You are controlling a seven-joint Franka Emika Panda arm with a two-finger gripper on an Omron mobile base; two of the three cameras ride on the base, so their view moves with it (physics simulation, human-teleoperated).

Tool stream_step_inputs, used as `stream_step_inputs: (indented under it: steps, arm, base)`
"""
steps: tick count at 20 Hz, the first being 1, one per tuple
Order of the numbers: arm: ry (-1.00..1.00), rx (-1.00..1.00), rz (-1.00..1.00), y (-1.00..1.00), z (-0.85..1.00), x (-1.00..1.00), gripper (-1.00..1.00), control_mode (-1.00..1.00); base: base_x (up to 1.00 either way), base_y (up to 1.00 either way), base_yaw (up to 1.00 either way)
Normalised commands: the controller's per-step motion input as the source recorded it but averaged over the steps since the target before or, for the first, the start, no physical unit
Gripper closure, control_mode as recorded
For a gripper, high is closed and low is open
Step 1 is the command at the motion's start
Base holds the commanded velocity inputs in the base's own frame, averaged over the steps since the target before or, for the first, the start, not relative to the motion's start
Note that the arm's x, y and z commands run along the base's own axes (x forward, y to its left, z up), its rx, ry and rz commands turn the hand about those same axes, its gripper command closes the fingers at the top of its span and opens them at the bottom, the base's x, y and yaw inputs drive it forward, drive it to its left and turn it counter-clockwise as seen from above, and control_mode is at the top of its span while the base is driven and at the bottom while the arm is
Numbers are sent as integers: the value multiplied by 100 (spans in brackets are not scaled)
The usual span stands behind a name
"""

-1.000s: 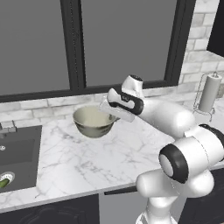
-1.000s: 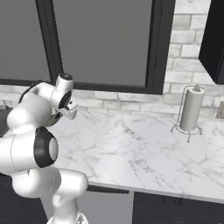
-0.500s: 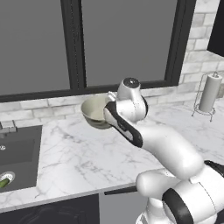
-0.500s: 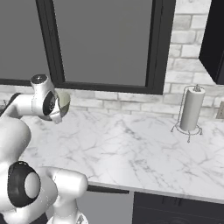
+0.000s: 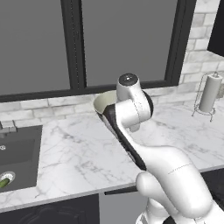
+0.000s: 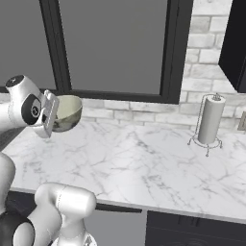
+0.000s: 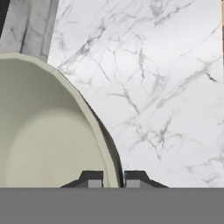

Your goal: Clear the mugs and bowl far away from the sink.

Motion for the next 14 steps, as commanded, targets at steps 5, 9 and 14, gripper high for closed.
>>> stream_step_inputs:
  steps: [5, 9, 14]
  arm:
    - [0, 17, 3, -24, 40, -90, 100, -100]
    - [0, 15, 10, -34, 22, -68, 100, -100]
    - [-4, 1, 1, -9, 0, -35, 100, -100]
  base:
    - [0, 0, 0]
    - [0, 0, 0]
    - [0, 0, 0]
